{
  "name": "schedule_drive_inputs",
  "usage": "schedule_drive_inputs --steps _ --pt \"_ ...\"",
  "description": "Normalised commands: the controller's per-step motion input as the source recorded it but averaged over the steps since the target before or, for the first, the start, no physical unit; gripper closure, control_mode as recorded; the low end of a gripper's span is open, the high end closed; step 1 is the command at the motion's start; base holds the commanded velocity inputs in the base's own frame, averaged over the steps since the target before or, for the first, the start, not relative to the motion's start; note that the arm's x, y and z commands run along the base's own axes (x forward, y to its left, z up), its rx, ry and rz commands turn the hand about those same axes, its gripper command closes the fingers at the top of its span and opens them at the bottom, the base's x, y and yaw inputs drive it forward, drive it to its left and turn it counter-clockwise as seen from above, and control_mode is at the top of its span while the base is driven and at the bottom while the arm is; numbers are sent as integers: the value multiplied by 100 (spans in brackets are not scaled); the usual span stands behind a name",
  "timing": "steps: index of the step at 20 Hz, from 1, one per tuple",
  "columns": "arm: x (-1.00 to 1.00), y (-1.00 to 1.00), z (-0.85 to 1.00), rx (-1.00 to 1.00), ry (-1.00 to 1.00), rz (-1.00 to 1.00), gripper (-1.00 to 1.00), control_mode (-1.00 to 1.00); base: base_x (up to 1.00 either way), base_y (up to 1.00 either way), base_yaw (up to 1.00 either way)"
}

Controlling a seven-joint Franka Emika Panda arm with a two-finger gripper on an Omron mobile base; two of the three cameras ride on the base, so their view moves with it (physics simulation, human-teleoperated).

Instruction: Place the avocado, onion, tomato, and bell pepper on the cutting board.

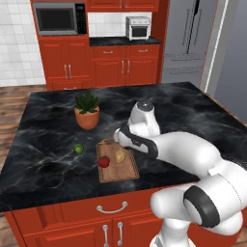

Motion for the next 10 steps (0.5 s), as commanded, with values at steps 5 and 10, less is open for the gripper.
schedule_drive_inputs --steps 5,10 --pt "0 -49 24 0 -2 0 -100 -100 0 0 0" --pt "0 -48 14 0 0 -1 -100 -100 0 0 0"
